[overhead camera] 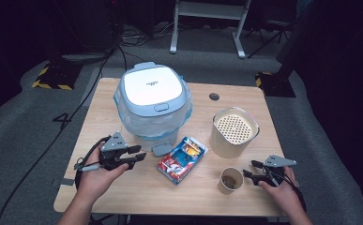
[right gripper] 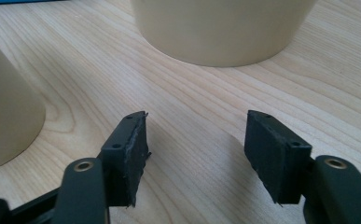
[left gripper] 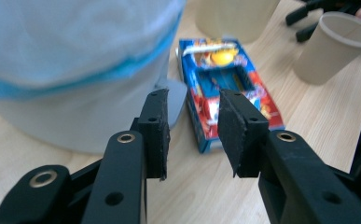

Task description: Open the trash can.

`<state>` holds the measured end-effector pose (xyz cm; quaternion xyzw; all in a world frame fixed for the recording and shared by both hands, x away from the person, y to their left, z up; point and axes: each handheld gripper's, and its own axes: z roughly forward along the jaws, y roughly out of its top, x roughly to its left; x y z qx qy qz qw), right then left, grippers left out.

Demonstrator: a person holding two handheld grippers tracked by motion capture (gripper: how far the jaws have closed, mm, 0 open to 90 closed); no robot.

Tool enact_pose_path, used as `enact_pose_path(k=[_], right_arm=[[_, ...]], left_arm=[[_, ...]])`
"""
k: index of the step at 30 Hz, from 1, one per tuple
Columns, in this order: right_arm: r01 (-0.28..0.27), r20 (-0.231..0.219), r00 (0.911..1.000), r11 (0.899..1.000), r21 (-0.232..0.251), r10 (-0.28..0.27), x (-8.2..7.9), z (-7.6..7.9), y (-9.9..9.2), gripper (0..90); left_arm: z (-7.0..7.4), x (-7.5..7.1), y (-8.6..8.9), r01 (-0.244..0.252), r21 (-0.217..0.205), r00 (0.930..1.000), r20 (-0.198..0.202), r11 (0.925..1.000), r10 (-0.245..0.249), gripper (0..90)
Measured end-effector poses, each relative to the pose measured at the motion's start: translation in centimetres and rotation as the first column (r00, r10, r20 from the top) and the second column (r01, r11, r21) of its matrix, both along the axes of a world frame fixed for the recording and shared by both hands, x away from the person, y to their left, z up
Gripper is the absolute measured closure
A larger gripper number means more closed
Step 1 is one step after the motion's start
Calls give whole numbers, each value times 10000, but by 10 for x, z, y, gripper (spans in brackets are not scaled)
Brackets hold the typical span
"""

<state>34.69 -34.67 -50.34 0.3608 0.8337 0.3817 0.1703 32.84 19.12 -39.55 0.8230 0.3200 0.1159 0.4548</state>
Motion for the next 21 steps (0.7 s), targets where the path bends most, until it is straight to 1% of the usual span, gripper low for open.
enact_pose_path(k=[1, 3, 4, 5, 6, 7, 8, 9, 10, 11, 12, 14, 17, 19, 20, 21], right_arm=[[-27, -1, 10000, 10000, 9, 27, 0, 0, 0, 424], [-29, -7, 10000, 10000, 26, 29, 0, 0, 0, 441], [15, -8, 10000, 10000, 34, -15, 0, 0, -1, 457], [72, -4, 10000, 10000, 53, -72, 0, 0, -1, 467], [114, -5, 9999, 9999, 60, -114, 0, 0, -1, 472], [114, -6, 9999, 9999, 70, -114, 0, 0, -1, 473], [114, -6, 9999, 9999, 70, -114, 0, 0, -1, 473], [102, -10, 9999, 9999, 92, -102, 0, 0, -1, 473], [111, -28, 9999, 9999, 100, -110, 0, 0, -1, 473], [111, -28, 9999, 9999, 100, -110, 0, 0, -1, 473], [115, -34, 9999, 9999, 111, -114, 0, 0, -1, 476], [126, -6, 9999, 9999, 96, -126, 0, 0, -1, 495], [120, 10, 9999, 9999, 96, -121, 0, 0, -1, 506], [126, 3, 9999, 9999, 103, -126, 0, 0, -1, 505], [124, 14, 9999, 9999, 90, -124, 0, 0, -1, 506], [124, 14, 9999, 9999, 90, -124, 0, 0, -1, 506]], left_arm=[[3, 1, 0, 30, -100, 10000, 75, 9999, -29, 636], [9, 2, 0, 109, -152, 9996, 281, 9998, -105, 635], [12, 1, -1, 150, -288, 9995, 268, 9995, -142, 633], [14, 1, -1, 160, -379, 9993, 335, 9992, -148, 631], [20, 2, -2, 184, -532, 9990, 413, 9984, -163, 618], [22, 2, -2, 157, -595, 9983, 573, 9981, -123, 602], [22, 2, -2, 157, -595, 9983, 573, 9981, -123, 586], [26, 2, -2, 183, -604, 9979, 625, 9980, -145, 586], [31, 2, -4, 230, -717, 9973, 710, 9972, -179, 588], [31, 2, -4, 230, -717, 9973, 710, 9972, -179, 589], [34, 2, -4, 311, -738, 9967, 773, 9968, -254, 589], [41, 3, -6, 446, -936, 9955, 874, 9946, -364, 593], [51, 6, -6, 629, -1018, 9930, 1058, 9928, -521, 601], [59, 9, -7, 831, -1195, 9907, 1173, 9894, -690, 595], [66, 12, -9, 1051, -1263, 9873, 1320, 9864, -883, 592], [66, 12, -9, 1051, -1263, 9873, 1320, 9864, -883, 592]])
